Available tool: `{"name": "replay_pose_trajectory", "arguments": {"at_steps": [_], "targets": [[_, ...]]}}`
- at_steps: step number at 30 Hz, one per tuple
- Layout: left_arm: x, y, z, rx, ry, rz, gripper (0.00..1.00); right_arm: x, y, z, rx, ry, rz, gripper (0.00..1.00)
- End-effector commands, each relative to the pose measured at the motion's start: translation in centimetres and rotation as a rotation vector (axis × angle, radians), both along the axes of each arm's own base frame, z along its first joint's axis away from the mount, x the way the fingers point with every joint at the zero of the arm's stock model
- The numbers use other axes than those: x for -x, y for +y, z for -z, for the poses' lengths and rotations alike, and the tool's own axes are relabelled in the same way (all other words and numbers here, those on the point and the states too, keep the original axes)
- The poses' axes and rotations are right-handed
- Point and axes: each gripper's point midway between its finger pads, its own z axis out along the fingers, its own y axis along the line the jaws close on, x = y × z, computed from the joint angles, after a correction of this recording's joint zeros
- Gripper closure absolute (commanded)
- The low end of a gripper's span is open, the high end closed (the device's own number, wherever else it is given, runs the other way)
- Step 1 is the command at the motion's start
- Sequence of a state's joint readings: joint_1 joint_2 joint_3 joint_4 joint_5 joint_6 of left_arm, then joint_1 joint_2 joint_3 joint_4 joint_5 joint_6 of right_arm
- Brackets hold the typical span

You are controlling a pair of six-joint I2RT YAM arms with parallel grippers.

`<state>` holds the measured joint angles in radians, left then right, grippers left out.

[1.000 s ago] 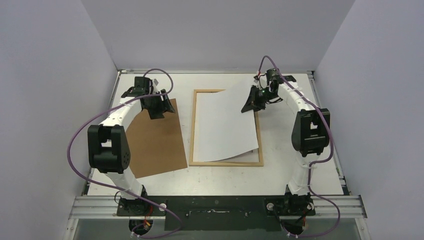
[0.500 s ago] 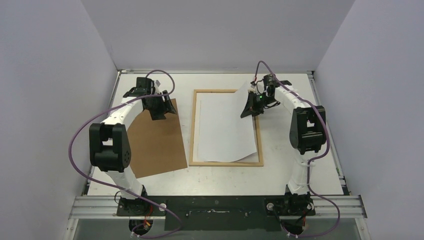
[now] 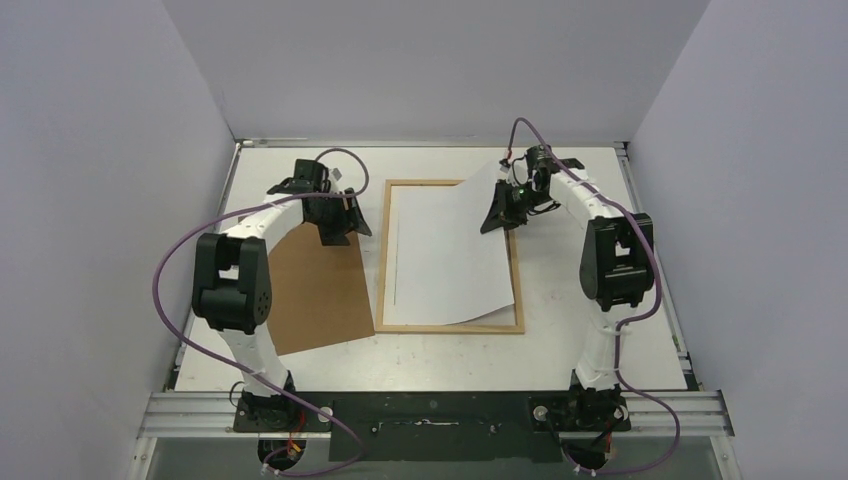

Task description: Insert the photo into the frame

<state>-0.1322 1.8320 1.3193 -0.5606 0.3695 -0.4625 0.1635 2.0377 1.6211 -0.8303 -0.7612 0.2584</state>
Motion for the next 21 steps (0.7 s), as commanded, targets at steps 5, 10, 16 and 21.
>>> {"name": "replay_pose_trajectory", "arguments": {"at_steps": [5,10,16,21], "targets": [[-1.9,-4.8,-0.3,0.086,-0.06,0.066,0.39,0.1,1.8,-5.3,-0.09,-0.136,-0.088,0.95],[-2.3,-5.8,1.1,0.066,-0.036,0.056,0.42,0.6,2.8,-5.4,-0.111,-0.163,-0.115,0.95],[-3.0,-5.4,3.3,-0.025,-0.008,0.02,0.6,0.6,2.7,-8.0,-0.123,-0.264,-0.098,0.96],[-3.1,-5.5,4.9,-0.048,0.018,0.028,0.66,0.8,3.7,-10.7,-0.192,-0.305,-0.091,0.95]]}}
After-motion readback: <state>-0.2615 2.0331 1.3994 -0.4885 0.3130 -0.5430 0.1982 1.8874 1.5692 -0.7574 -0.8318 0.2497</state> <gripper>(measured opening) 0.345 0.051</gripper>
